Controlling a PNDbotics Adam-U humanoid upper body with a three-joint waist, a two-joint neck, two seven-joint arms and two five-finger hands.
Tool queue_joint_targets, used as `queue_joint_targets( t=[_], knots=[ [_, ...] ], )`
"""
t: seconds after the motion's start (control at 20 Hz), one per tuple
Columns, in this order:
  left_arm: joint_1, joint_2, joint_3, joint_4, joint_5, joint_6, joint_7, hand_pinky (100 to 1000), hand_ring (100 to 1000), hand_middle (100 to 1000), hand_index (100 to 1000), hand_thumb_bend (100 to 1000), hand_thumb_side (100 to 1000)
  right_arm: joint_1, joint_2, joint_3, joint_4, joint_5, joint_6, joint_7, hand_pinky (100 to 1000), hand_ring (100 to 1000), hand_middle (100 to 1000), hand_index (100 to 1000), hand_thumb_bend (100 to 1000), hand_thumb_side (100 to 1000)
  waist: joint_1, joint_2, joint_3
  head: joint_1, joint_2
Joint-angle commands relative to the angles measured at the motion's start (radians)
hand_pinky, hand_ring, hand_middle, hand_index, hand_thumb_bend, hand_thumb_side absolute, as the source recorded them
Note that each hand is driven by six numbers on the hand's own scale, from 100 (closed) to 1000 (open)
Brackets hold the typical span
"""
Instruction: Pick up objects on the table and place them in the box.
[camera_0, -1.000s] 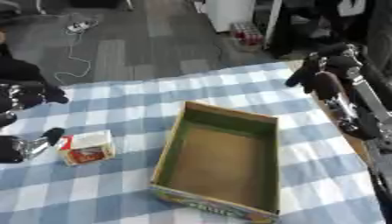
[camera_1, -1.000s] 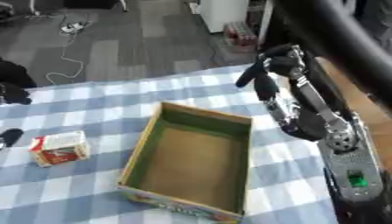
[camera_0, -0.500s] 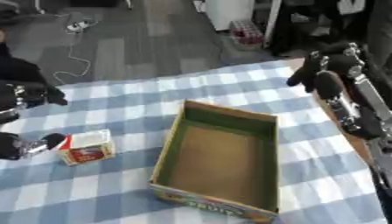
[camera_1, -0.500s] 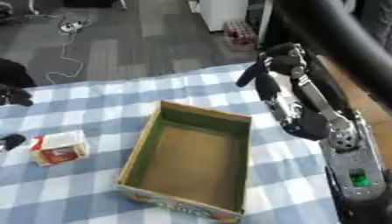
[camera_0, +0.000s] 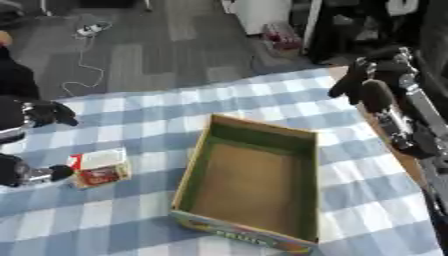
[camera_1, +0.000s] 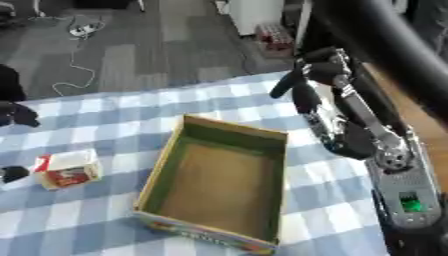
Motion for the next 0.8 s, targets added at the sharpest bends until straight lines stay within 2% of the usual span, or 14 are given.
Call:
queue_joint_targets(
  t=[0.05,0.8],
  knots=[
    [-0.019,0.035,0.005,0.000,-0.017,-0.008,-0.018,759,789,869,908,452,1000,-0.017,-0.011,0.001,-0.013,-0.005,-0.001,0.003,325,289,292,580,100,1000,0.004,-0.005,-0.004,0.009,-0.013],
    [-0.034,0.021,-0.017,0.039,-0.047,-0.029,-0.054,770,799,875,912,436,1000,-0.021,-0.006,0.003,-0.013,-0.009,-0.002,0.010,325,288,292,580,100,1000,0.004,0.000,-0.010,0.010,-0.018]
  ],
)
